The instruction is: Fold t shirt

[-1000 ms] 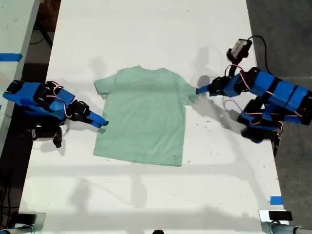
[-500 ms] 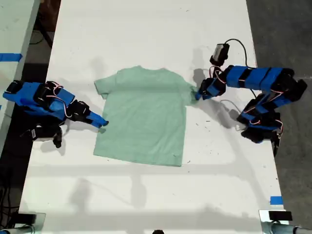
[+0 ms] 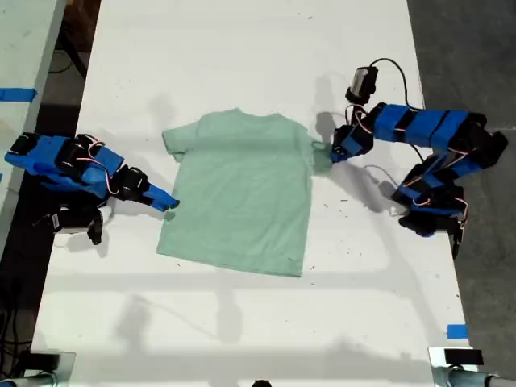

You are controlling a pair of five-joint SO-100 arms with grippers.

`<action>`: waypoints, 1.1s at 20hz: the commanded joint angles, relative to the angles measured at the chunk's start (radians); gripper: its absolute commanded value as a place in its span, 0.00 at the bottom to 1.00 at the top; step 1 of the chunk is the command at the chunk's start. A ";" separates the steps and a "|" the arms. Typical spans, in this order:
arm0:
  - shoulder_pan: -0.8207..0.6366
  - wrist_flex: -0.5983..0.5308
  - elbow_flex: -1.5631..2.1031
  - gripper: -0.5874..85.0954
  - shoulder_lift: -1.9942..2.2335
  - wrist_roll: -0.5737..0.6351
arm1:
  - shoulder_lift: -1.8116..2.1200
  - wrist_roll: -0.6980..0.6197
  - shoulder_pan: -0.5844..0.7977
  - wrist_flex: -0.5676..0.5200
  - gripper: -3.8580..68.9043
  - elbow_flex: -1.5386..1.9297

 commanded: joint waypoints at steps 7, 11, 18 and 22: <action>0.006 0.000 -0.002 0.21 0.006 0.006 | 0.061 0.020 0.032 -0.025 0.32 -0.037; 0.006 0.000 -0.002 0.21 0.006 0.006 | -0.152 -0.003 0.052 -0.040 0.32 -0.101; 0.006 0.000 -0.002 0.21 0.006 0.006 | -0.110 -0.029 -0.117 0.023 0.03 -0.314; 0.006 0.000 -0.002 0.21 0.006 0.006 | -0.196 -0.023 -0.314 -0.002 0.03 -0.522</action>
